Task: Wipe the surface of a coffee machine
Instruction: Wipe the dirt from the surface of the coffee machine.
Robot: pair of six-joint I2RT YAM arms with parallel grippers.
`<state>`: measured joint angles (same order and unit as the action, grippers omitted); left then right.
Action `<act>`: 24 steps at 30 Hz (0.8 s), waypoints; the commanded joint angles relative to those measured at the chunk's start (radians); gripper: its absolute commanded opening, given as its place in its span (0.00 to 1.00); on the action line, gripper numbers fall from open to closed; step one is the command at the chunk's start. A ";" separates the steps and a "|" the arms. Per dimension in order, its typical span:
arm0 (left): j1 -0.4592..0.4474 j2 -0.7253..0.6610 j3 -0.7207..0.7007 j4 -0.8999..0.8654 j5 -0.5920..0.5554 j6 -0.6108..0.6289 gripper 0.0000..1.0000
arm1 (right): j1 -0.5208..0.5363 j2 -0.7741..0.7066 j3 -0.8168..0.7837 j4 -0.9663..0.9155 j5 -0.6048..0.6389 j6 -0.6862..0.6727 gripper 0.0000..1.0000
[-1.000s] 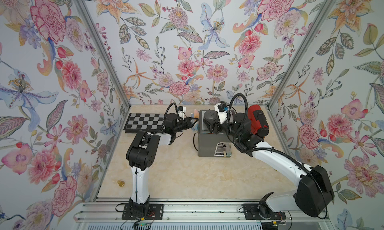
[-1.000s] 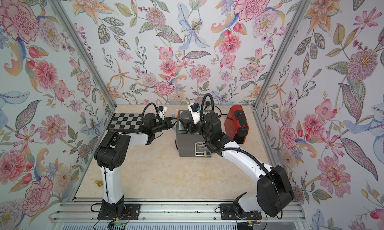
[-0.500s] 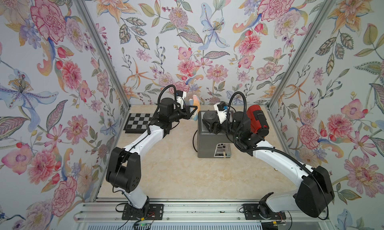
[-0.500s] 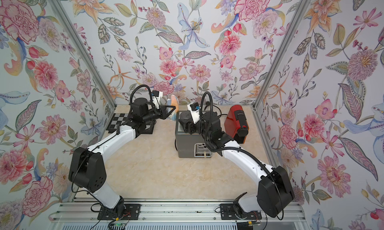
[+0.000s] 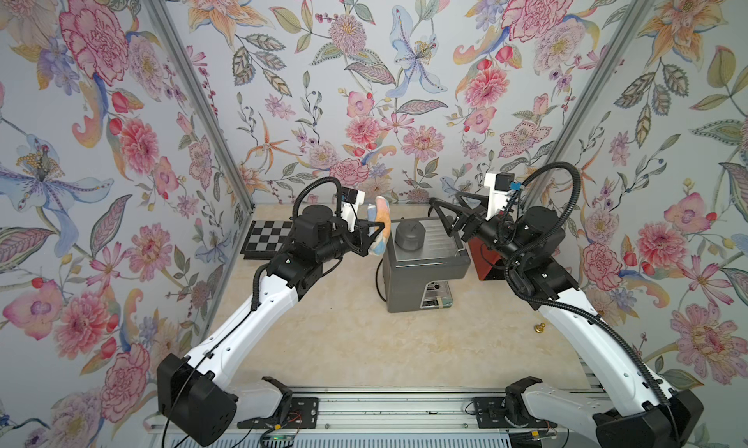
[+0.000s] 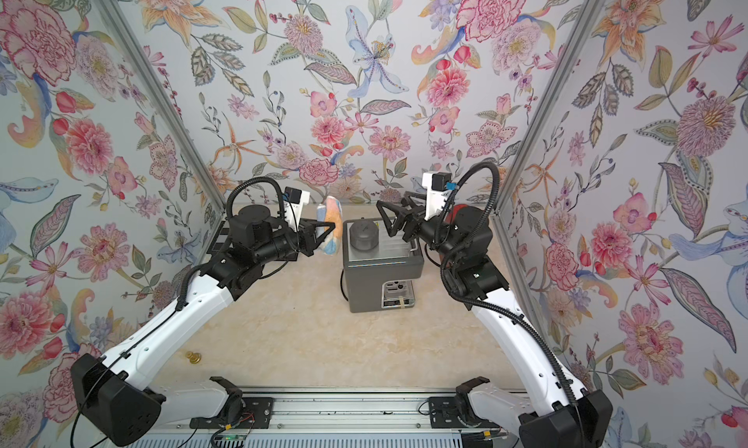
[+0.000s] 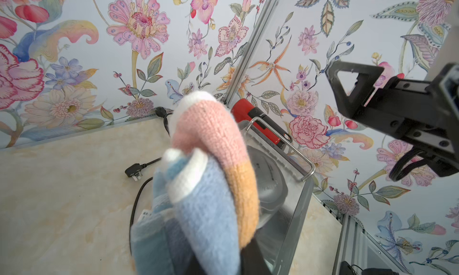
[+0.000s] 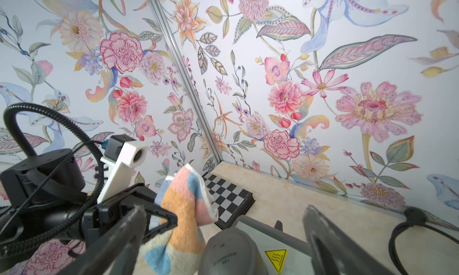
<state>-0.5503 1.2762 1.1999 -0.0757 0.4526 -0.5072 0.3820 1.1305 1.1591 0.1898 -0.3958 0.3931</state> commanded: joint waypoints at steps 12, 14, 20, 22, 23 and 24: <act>-0.455 -0.241 -0.335 0.155 -0.458 -0.092 0.00 | -0.361 0.282 0.035 0.198 -0.379 0.273 1.00; -0.497 -0.221 -0.375 0.216 -0.474 -0.107 0.00 | -0.376 0.365 0.081 0.244 -0.448 0.322 1.00; -0.545 -0.084 -0.419 0.349 -0.480 -0.132 0.00 | -0.382 0.595 0.180 0.517 -0.584 0.564 1.00; -0.544 -0.047 -0.418 0.371 -0.475 -0.136 0.00 | -0.378 0.672 0.232 0.574 -0.620 0.629 1.00; -0.544 -0.034 -0.417 0.378 -0.476 -0.136 0.00 | -0.375 0.713 0.257 0.608 -0.641 0.669 0.99; -0.543 -0.024 -0.420 0.384 -0.484 -0.144 0.00 | -0.370 0.751 0.280 0.651 -0.661 0.715 0.99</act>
<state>-1.0859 1.2377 0.7841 0.2062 0.0097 -0.6193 0.0013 1.8114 1.3777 0.6373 -0.9459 0.9268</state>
